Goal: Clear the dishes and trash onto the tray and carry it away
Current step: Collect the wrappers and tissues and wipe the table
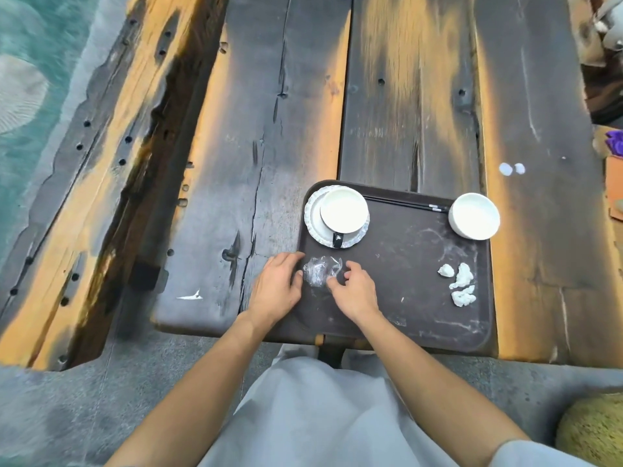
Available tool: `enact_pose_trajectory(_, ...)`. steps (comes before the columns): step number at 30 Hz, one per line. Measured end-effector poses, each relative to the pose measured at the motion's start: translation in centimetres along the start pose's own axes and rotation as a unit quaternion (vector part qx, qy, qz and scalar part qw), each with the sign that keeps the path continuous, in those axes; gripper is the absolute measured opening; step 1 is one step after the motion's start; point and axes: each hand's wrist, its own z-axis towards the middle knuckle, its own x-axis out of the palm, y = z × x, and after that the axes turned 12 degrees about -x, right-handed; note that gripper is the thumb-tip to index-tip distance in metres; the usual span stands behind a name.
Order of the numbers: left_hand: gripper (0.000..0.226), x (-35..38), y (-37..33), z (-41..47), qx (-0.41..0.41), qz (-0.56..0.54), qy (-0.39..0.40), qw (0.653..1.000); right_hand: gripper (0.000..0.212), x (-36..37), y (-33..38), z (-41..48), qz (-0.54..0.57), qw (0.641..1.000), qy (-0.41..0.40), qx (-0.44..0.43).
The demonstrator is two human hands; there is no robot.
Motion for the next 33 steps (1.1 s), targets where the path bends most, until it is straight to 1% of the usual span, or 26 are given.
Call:
enact_pose_trajectory(3, 0.036, 0.2, -1.8, 0.2, 0.038, 0.003, -0.022, 0.999, 0.065, -1.4, -0.9, -0.5, 0.013, 1.0, -0.02, 0.008)
enact_pose_trajectory(6, 0.032, 0.9, -4.0, 0.4, 0.092, 0.006, -0.03, 0.995, 0.057, -3.4, -2.3, -0.9, -0.004, 0.999, -0.05, 0.016)
enact_pose_trajectory(8, 0.03, 2.0, -5.6, 0.5, 0.132, 0.016, -0.023, 0.991, 0.051, -5.2, -3.9, -1.1, -0.028, 0.997, -0.07, 0.028)
enact_pose_trajectory(11, 0.032, 3.9, -7.9, 0.6, 0.149, 0.039, 0.019, 0.988, 0.042, -8.2, -6.7, -1.3, -0.059, 0.991, -0.106, 0.052)
enact_pose_trajectory(14, 0.043, 6.2, -10.4, 0.9, 0.123, 0.102, 0.118, 0.98, 0.038, -11.3, -9.6, -1.5, -0.071, 0.984, -0.148, 0.066)
enact_pose_trajectory(16, 0.056, 8.0, -12.3, 0.9, 0.094, 0.177, 0.18, 0.963, 0.037, -13.5, -11.6, -1.5, -0.077, 0.981, -0.164, 0.074)
enact_pose_trajectory(18, 0.066, 9.8, -14.0, 0.9, 0.071, 0.238, 0.218, 0.944, 0.037, -15.4, -13.3, -1.0, -0.088, 0.978, -0.174, 0.075)
enact_pose_trajectory(21, 0.076, 12.5, -15.6, 0.8, 0.039, 0.272, 0.253, 0.928, 0.043, -17.5, -15.3, 0.1, -0.095, 0.977, -0.181, 0.06)
enact_pose_trajectory(24, 0.083, 14.4, -16.2, 0.6, -0.003, 0.291, 0.277, 0.916, 0.047, -18.8, -16.7, 1.7, -0.087, 0.98, -0.17, 0.045)
enact_pose_trajectory(26, 0.082, 15.1, -16.4, 0.4, -0.018, 0.309, 0.273, 0.911, 0.046, -19.3, -17.5, 2.8, -0.079, 0.985, -0.147, 0.048)
enact_pose_trajectory(30, 0.07, 15.6, -16.8, 0.3, -0.046, 0.3, 0.26, 0.917, 0.036, -20.0, -18.5, 4.0, -0.078, 0.992, -0.099, 0.028)
enact_pose_trajectory(33, 0.069, 15.5, -17.3, 0.1, -0.064, 0.298, 0.266, 0.914, 0.023, -20.8, -19.6, 4.6, -0.076, 0.995, -0.061, 0.005)
